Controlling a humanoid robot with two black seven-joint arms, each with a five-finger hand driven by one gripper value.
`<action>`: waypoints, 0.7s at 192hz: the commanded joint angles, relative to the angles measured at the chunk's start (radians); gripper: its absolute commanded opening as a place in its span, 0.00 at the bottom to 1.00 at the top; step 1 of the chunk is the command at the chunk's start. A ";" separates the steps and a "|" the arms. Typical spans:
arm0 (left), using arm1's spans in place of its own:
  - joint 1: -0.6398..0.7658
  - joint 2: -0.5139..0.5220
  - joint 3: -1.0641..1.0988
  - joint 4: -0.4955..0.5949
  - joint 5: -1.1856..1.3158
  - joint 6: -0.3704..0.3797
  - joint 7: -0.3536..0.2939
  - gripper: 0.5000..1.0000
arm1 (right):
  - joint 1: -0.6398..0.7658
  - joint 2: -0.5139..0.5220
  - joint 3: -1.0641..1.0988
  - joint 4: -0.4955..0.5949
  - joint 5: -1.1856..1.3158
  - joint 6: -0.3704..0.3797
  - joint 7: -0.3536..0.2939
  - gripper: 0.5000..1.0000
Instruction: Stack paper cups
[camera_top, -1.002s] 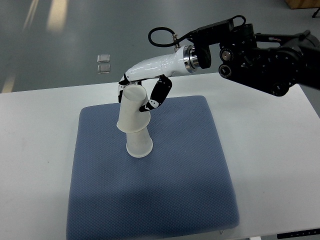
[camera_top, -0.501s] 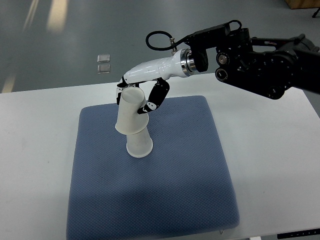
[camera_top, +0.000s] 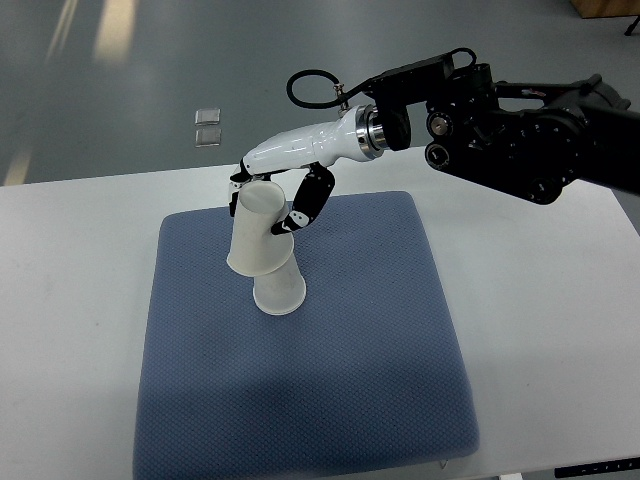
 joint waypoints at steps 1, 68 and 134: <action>0.000 0.000 0.000 0.000 0.000 0.000 0.000 1.00 | -0.001 0.001 0.000 -0.004 -0.004 0.000 0.000 0.29; 0.000 0.000 0.000 0.000 0.000 0.000 0.000 1.00 | -0.001 0.001 -0.003 -0.010 -0.014 0.003 0.000 0.45; 0.000 0.000 0.000 0.000 0.000 0.000 0.000 1.00 | 0.002 0.001 -0.011 -0.009 -0.012 0.044 0.000 0.77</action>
